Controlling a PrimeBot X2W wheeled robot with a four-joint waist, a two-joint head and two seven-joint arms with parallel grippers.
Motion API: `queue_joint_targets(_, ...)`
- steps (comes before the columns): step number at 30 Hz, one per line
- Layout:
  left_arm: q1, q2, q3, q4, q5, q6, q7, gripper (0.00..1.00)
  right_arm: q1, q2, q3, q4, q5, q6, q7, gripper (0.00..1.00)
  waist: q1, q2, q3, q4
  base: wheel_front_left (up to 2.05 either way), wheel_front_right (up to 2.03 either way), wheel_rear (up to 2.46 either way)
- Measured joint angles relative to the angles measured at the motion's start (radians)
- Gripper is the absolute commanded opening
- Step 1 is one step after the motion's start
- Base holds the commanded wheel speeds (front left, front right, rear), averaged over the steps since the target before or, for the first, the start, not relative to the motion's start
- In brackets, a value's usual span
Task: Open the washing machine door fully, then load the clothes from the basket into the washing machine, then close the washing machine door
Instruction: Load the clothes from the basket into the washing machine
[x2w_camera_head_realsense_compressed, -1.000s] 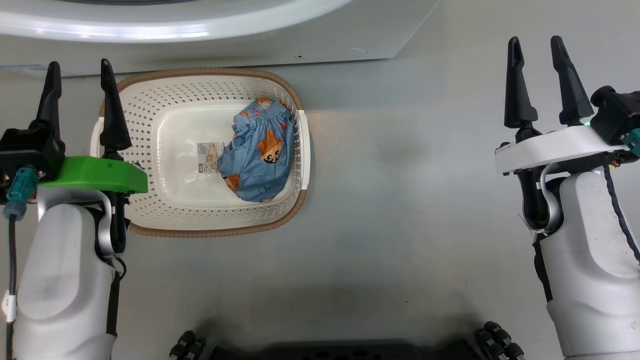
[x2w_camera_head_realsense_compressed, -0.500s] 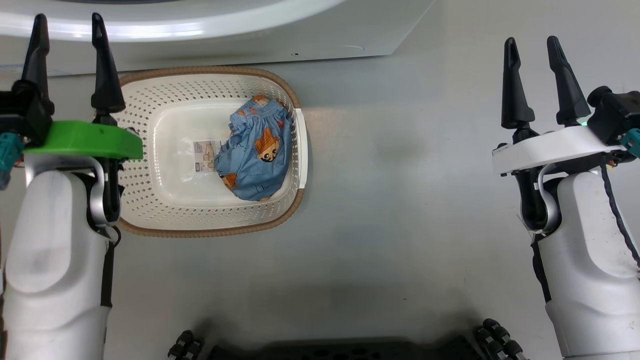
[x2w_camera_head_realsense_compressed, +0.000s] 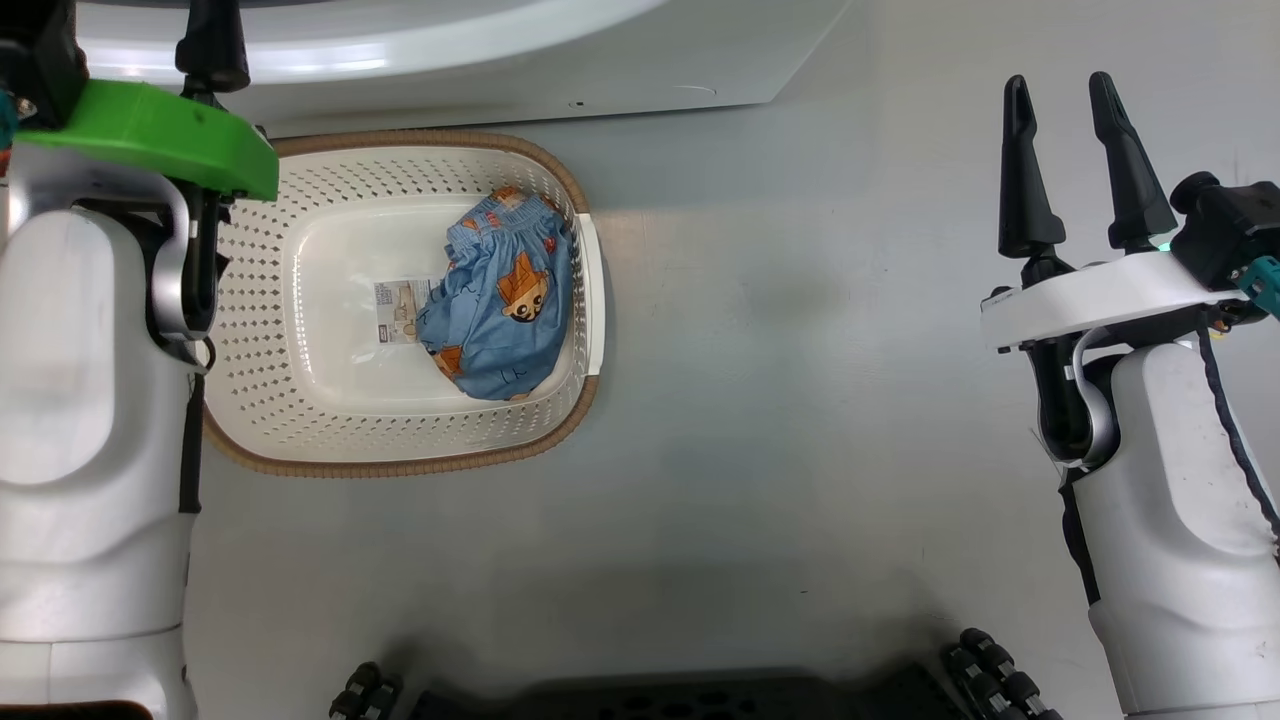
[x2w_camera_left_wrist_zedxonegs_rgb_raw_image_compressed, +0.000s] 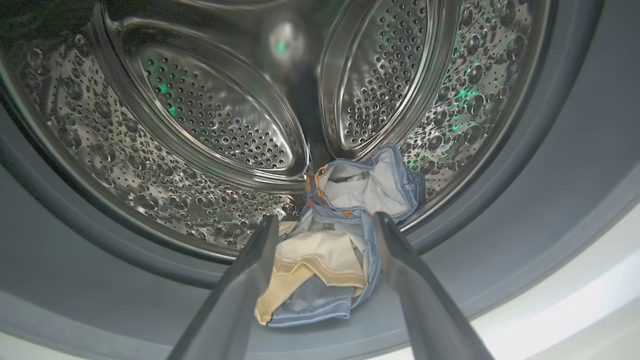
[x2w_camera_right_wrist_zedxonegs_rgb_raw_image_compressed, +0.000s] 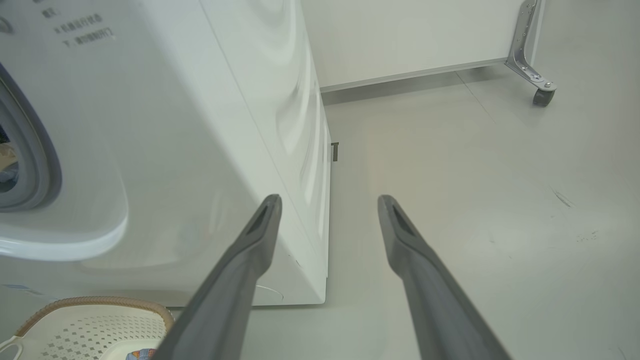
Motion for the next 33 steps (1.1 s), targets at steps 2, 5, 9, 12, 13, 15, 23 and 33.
queue_joint_targets(2,-0.017,0.002,-0.014,0.021,0.004,-0.007,0.034,1.00,0.000,0.000,0.000,0.000,0.000,0.000,0.000,1.00,0.0000,0.0000,0.002,-0.003,0.00,0.00,0.00)
queue_joint_targets(5,-0.036,0.002,-0.022,0.044,0.004,-0.008,0.067,1.00,0.000,0.000,0.000,0.000,0.000,0.000,0.000,1.00,0.0000,0.0000,0.005,-0.005,0.00,0.00,0.00)
queue_joint_targets(9,-0.077,0.005,-0.026,0.084,0.004,-0.010,0.130,1.00,0.000,0.000,0.001,0.000,0.001,0.000,0.000,1.00,0.0000,0.0000,0.009,-0.011,0.00,0.00,0.00)
queue_joint_targets(12,-0.120,0.008,-0.028,0.115,0.005,-0.011,0.182,1.00,-0.001,0.000,0.002,0.000,0.003,0.000,0.000,1.00,0.0000,0.0000,0.012,-0.015,0.00,0.00,0.00)
queue_joint_targets(13,-0.132,0.011,-0.032,0.128,0.005,-0.012,0.204,1.00,-0.001,0.001,0.003,0.000,0.003,0.000,0.000,1.00,-0.0001,0.0000,0.013,-0.016,0.00,0.00,0.00)
queue_joint_targets(15,-0.149,0.015,-0.036,0.145,0.004,-0.017,0.233,1.00,-0.001,0.001,0.004,0.000,0.003,0.000,0.000,1.00,0.0000,0.0000,0.014,-0.019,0.00,0.00,0.00)
queue_joint_targets(23,-0.204,0.019,-0.055,0.235,0.002,-0.017,0.375,1.00,-0.002,0.002,0.005,0.000,0.007,0.000,0.000,1.00,0.0000,0.0000,0.020,-0.029,0.00,0.00,0.00)
queue_joint_targets(33,-0.271,0.018,-0.053,0.303,-0.009,-0.017,0.482,1.00,-0.004,0.002,0.006,0.000,0.008,0.000,0.000,1.00,0.0000,0.0000,0.030,-0.037,0.00,0.00,0.00)
